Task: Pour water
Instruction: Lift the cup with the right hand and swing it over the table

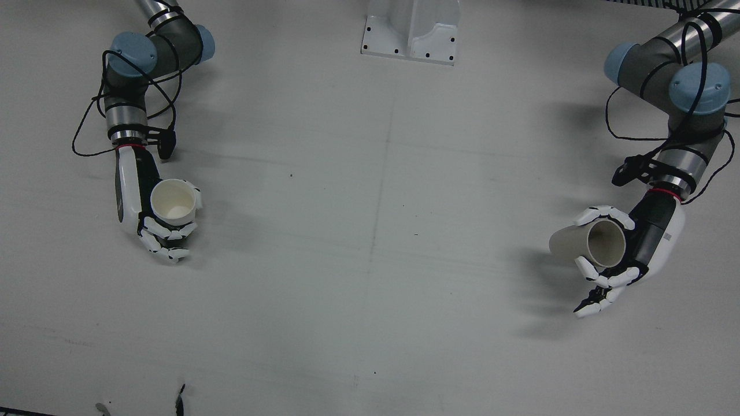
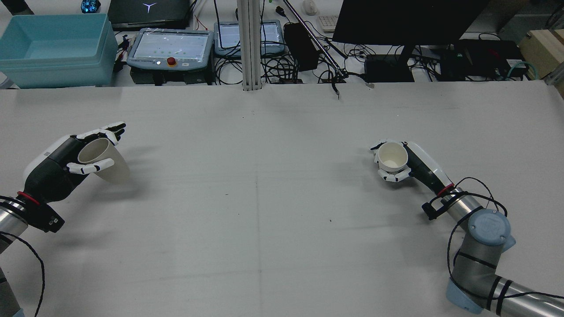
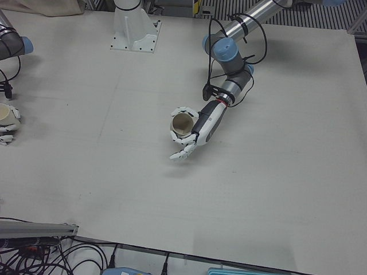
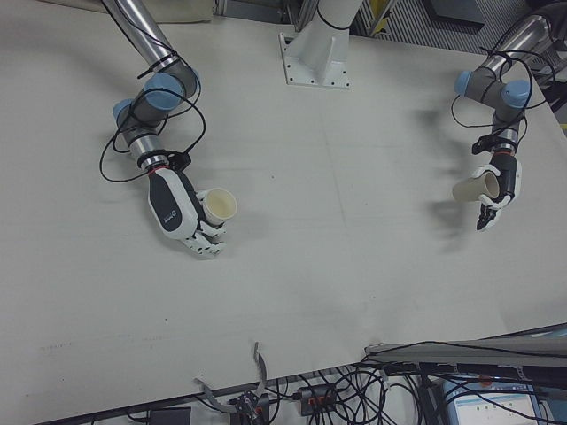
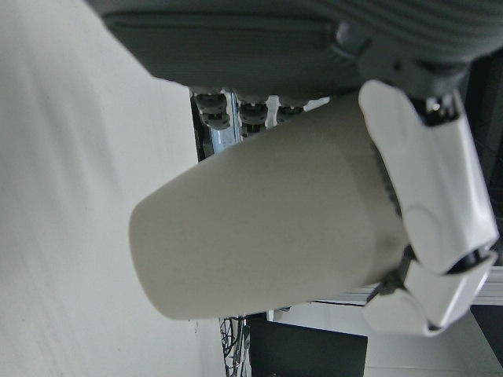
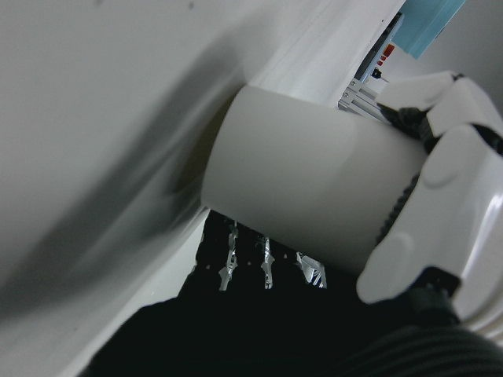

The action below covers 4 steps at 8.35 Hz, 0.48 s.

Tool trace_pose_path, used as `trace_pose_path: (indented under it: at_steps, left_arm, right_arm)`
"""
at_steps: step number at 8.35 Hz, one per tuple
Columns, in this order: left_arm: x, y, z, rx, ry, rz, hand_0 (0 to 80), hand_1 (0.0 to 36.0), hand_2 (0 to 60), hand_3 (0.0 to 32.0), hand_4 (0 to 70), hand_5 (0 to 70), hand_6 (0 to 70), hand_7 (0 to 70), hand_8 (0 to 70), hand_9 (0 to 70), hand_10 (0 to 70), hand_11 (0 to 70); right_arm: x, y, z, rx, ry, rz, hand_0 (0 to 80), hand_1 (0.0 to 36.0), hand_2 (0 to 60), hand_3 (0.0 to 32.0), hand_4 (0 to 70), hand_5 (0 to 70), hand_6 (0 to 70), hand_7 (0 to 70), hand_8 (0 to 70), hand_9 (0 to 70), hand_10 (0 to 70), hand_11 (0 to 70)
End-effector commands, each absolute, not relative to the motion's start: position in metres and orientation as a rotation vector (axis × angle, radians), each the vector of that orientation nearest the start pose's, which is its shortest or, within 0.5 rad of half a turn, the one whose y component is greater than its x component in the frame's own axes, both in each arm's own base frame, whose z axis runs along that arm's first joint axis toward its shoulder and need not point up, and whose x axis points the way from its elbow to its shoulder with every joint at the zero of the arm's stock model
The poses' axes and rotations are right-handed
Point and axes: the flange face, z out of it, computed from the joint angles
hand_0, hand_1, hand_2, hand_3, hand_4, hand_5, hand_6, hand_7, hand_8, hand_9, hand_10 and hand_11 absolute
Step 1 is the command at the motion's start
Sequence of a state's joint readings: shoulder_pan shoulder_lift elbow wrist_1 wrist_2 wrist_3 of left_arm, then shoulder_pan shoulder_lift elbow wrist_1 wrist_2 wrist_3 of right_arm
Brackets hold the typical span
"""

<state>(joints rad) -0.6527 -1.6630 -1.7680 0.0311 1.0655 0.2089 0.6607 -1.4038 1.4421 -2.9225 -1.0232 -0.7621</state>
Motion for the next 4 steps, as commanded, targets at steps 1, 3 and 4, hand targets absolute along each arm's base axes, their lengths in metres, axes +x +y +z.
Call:
trace_pose_path:
  at_steps: [1, 3, 4]
  left_arm:
    - [0.307, -0.462, 0.539, -0.353, 2.206, -1.738, 46.0, 36.0, 60.0, 0.0, 39.4, 70.0, 9.5, 19.8, 8.4, 13.6, 4.5, 8.1]
    - [0.327, -0.470, 0.513, -0.352, 2.182, -1.736, 45.4, 36.0, 60.0, 0.0, 39.5, 70.0, 10.0, 20.3, 8.8, 14.2, 4.8, 8.4]
    - [0.348, -0.480, 0.482, -0.376, 2.183, -1.709, 45.0, 36.0, 60.0, 0.0, 39.7, 70.0, 10.3, 20.7, 8.8, 14.3, 4.8, 8.5]
  right_arm:
    - [-0.272, -0.504, 0.607, 0.306, -2.184, 1.554, 50.9, 24.3, 53.4, 0.0, 33.0, 57.4, 26.2, 31.3, 21.7, 31.1, 24.1, 36.5]
    - [-0.161, -0.492, 0.582, 0.369, -2.182, 1.658, 50.5, 24.4, 56.9, 0.0, 37.6, 57.3, 27.7, 31.3, 21.7, 30.7, 24.9, 37.5]
    - [-0.108, -0.502, 0.564, 0.354, -2.158, 1.692, 50.8, 24.9, 58.7, 0.0, 39.1, 59.1, 28.8, 32.7, 21.8, 30.9, 24.8, 37.4]
